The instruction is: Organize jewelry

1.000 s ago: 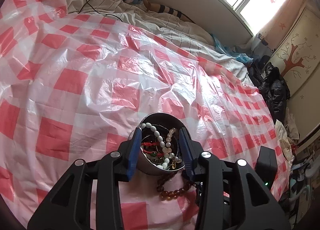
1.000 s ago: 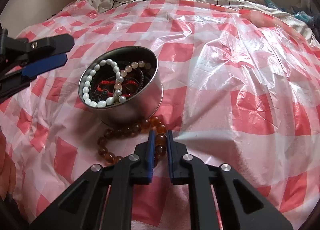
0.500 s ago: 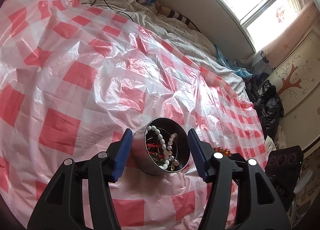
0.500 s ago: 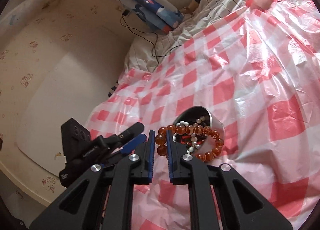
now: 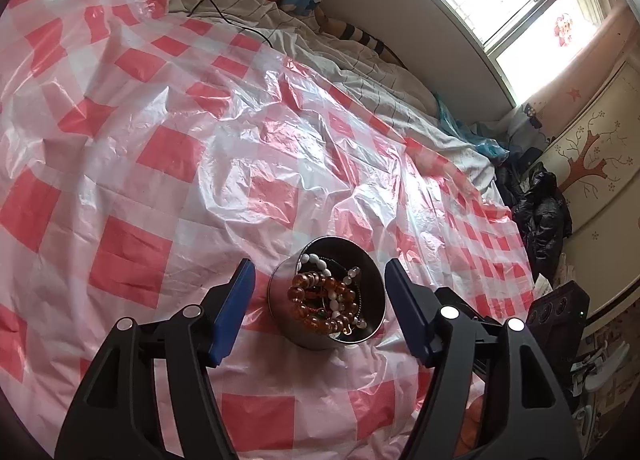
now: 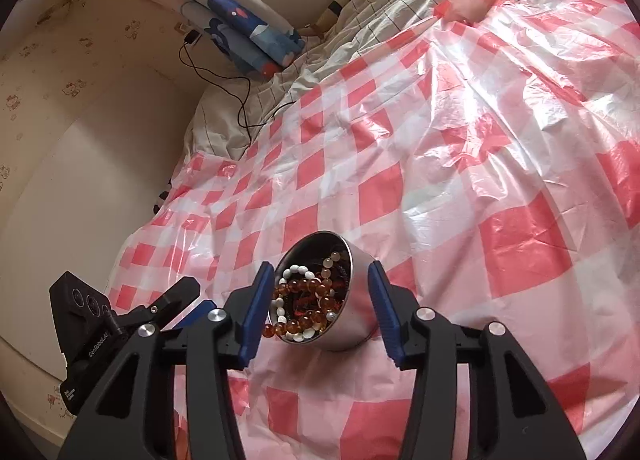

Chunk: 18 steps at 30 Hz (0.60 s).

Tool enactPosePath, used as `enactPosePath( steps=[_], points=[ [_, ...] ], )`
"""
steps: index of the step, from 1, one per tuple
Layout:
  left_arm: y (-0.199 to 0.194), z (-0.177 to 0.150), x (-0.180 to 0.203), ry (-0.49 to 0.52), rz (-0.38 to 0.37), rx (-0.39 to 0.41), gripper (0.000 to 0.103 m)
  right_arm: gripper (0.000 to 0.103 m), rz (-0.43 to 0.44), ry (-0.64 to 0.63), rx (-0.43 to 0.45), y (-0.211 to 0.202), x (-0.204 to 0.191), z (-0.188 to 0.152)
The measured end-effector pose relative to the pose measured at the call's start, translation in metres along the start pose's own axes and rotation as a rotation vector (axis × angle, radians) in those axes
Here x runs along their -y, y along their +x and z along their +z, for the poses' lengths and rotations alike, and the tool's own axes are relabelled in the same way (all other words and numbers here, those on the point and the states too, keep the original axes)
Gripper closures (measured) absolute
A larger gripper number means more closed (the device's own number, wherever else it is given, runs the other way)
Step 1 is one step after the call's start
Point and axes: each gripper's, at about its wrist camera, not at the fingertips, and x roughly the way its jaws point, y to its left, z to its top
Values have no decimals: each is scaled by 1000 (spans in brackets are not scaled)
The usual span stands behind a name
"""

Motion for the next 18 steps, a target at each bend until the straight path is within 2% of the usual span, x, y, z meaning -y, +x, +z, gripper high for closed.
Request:
enactPosePath(
  steps=[3,7,8,11,14,15,16,18],
  points=[
    [2,-1,-4,-19,-1,-5,37,52,28,-69,-55,8,-15,-11],
    [6,-2,-14,-64,10,-24,37,44,-44,-219,-38,18,-44,-21],
    [5,-1,-18,-89,-3,-19,37,41,-92,-273,-24,24,-53,-21],
    [0,3,-27,-131,-14,2,36,36,-284,-544,8,53,-83,-27],
    [-4,5,-30,-147,-20,9,35,36,-471,-800,-85,95,-97,-39],
    [-5,6,-30,-146,-22,12,34,36,-543,-863,-68,102,-97,-43],
    [-6,7,-29,-145,-22,15,34,35,-595,-897,-40,105,-95,-44],
    [-6,7,-28,-143,-23,18,33,33,-657,-858,-3,101,-83,-36]
  ],
)
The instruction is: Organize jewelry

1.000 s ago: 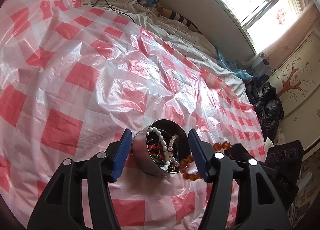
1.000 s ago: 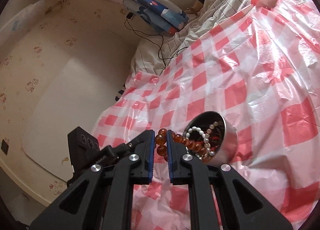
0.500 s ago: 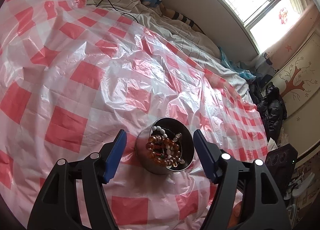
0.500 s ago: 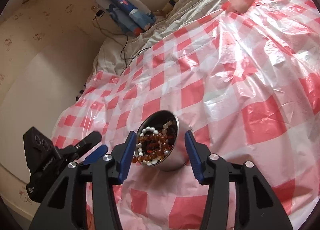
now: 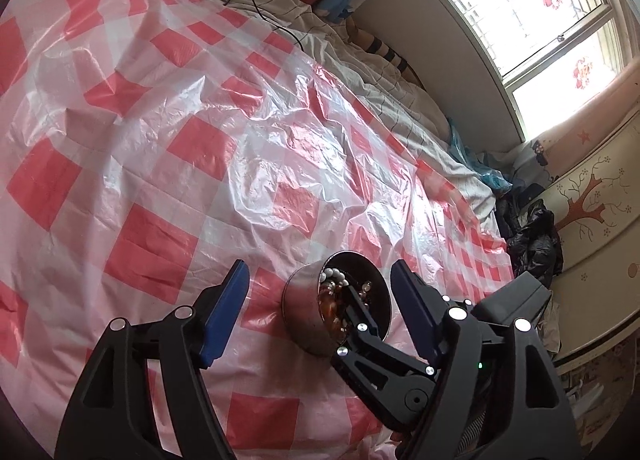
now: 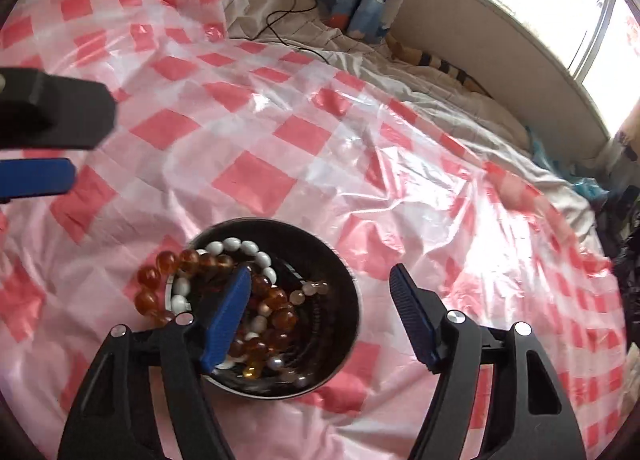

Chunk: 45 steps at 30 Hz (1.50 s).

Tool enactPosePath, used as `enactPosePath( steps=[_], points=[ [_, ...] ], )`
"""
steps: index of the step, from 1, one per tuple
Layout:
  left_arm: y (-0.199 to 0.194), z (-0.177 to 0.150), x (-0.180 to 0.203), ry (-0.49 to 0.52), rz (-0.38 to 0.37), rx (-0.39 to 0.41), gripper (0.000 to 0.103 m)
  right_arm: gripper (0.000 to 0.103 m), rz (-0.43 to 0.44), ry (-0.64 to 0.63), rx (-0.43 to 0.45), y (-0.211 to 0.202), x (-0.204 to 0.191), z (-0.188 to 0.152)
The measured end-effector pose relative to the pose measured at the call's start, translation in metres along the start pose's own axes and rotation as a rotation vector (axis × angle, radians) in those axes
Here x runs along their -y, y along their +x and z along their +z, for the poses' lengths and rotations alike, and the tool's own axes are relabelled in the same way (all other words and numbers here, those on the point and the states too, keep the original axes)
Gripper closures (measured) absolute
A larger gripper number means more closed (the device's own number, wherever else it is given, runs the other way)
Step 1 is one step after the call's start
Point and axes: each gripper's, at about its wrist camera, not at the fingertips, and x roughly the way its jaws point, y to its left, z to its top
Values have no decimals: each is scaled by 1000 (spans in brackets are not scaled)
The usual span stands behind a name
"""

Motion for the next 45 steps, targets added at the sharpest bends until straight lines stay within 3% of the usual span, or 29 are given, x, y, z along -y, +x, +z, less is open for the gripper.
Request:
enactPosePath(
  steps=[6,9,11,17,19,23,27,31,35,39,45],
  points=[
    [1,-3,5,21,3,-8,32,29,221,303,49,-19,55,-7],
    [2,-7,12,68,39,-7,32,22,260,413,64,-37,75,-18],
    [2,-10,17,105,66,-4,31,17,252,395,35,-41,75,-24],
    [-1,-19,21,154,90,-24,27,17,290,265,-34,-19,29,-26],
    [-5,-20,18,170,109,-25,27,16,211,198,-58,-8,15,-24],
    [-16,-19,7,154,133,-17,27,16,196,272,-95,-6,29,-26],
    [-27,-24,8,176,154,-8,26,16,202,314,-53,-33,41,-30],
    [-41,-38,21,242,206,27,24,11,241,376,-3,-72,52,-39],
    [-59,-60,40,319,264,86,16,8,317,447,1,-103,56,-55],
    [-76,-83,57,410,311,140,9,8,322,476,-17,-124,54,-83],
    [-81,-102,69,521,367,180,8,8,302,536,-51,-126,60,-111]
  ],
)
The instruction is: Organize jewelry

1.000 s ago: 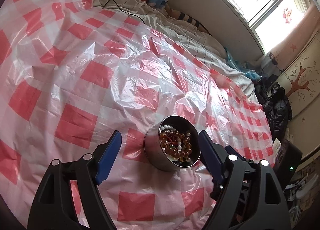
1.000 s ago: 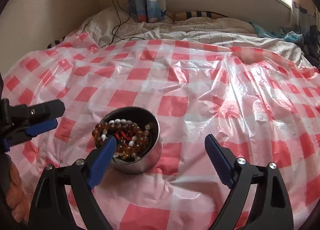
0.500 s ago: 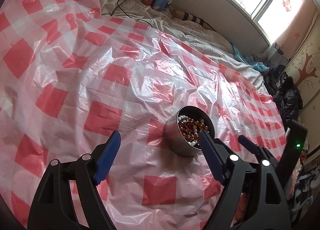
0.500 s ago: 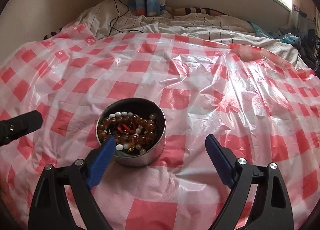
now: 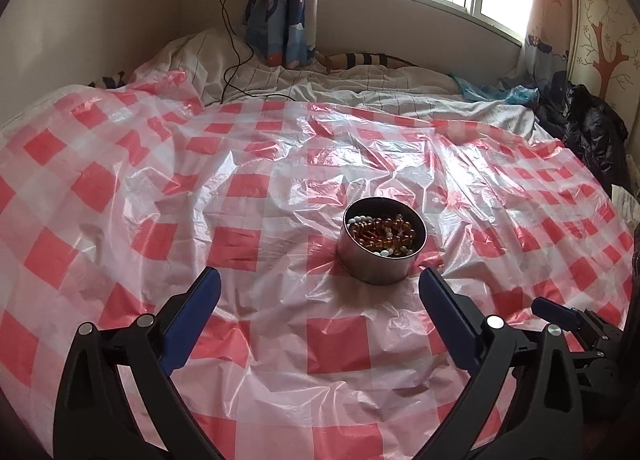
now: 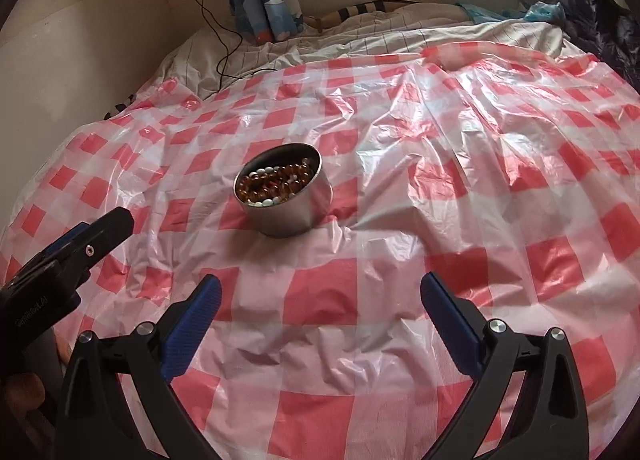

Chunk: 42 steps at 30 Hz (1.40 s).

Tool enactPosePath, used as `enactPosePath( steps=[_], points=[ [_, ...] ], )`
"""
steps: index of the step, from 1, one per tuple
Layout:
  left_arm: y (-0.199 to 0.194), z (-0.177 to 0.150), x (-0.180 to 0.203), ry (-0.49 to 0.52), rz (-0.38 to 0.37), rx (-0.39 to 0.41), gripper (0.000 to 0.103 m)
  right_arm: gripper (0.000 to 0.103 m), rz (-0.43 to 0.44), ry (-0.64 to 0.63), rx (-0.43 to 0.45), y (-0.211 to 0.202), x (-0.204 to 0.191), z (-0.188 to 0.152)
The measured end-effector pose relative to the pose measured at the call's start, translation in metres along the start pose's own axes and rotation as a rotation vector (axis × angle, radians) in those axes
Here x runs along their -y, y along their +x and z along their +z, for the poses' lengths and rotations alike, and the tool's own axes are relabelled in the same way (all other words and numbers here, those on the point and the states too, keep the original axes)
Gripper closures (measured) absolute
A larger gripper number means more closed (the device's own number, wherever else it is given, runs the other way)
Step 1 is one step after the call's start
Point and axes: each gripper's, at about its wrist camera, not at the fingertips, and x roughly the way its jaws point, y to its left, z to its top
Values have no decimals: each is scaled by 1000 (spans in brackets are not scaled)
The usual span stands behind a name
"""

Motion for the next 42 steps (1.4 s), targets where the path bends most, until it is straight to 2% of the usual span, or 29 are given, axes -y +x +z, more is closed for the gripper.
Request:
enactPosePath(
  steps=[4,24,29,32,37,42],
  points=[
    [7,4,4,-11,5,-4,8,8,-39,-26,1,12,3,3],
    [69,19,14,2,16,-93,8,8,-64,-36,40,44,7,33],
    [81,23,11,-27,6,-114,8,8,-71,-59,30,49,7,35],
    [83,23,13,-49,-14,-126,8,8,-70,-55,22,49,8,34],
    [78,17,26,7,-6,-134,8,8,-70,-88,16,43,2,33],
    [64,14,23,1,-6,-125,8,8,-77,-104,23,29,-2,28]
  ],
)
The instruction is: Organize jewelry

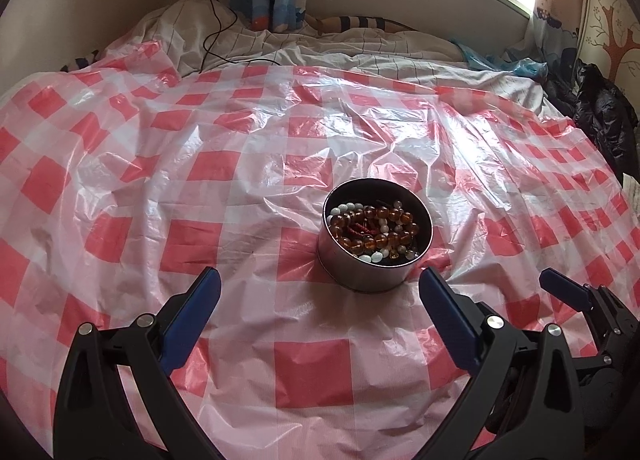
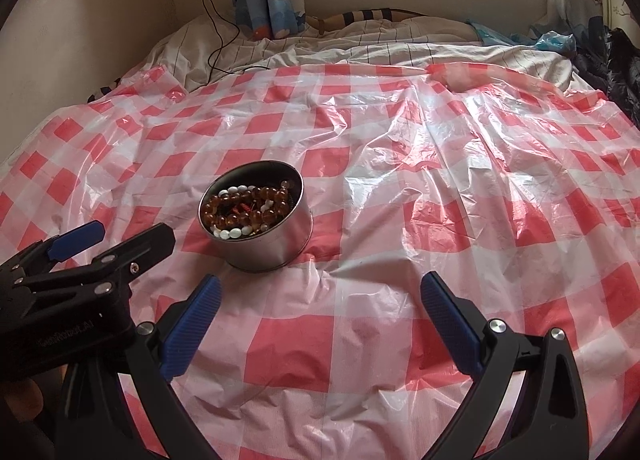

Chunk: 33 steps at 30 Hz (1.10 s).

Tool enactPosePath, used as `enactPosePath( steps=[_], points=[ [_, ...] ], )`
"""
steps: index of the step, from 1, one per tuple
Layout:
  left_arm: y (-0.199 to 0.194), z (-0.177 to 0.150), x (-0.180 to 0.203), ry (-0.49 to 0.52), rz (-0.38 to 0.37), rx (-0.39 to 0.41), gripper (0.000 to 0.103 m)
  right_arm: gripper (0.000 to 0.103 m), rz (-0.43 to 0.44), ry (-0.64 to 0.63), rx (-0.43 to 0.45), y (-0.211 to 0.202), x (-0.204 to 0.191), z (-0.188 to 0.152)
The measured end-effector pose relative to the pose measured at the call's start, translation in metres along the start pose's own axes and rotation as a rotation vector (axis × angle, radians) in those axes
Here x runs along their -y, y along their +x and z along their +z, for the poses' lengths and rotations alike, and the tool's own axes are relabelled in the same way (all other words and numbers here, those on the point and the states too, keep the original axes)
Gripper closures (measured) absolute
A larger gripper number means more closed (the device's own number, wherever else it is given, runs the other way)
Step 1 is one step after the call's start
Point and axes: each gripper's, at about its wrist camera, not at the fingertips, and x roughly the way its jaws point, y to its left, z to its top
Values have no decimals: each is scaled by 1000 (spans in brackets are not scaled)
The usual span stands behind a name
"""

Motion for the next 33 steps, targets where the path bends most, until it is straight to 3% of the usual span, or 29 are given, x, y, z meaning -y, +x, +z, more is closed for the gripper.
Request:
enactPosePath(
  steps=[18,33],
  points=[
    [-51,-28,-8,18,28,41,8,8,-6,26,3,-29,-4,-25],
    [-34,-23,-15,56,60,2,8,8,-31,53,-13,-7,0,-20]
  ],
)
